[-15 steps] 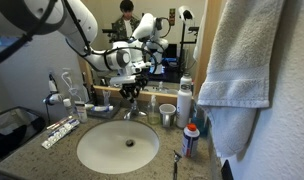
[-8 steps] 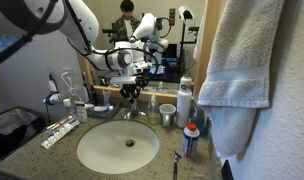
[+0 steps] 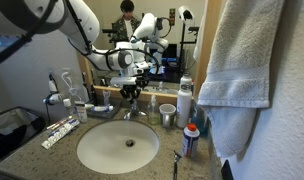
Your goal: Open the faucet then close it again
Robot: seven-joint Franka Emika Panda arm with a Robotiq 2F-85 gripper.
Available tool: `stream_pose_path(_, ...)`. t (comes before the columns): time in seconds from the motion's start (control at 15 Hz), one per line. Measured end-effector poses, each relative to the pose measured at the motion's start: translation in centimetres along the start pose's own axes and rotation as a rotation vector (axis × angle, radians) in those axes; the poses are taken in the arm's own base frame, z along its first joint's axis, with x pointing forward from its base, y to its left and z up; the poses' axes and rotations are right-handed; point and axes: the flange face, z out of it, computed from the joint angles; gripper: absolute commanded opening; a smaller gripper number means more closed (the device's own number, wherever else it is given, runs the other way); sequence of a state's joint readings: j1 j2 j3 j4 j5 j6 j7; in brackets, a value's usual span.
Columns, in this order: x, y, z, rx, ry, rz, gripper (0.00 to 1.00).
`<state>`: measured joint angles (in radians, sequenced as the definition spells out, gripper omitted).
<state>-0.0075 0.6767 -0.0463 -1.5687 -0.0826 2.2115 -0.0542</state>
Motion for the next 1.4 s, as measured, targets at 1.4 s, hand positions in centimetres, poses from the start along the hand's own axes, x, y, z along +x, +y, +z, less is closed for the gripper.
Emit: stream_pose_path(1.4, -3.6, 0.8, 2.6, 0.034, 0.065, 0.045, 0.03)
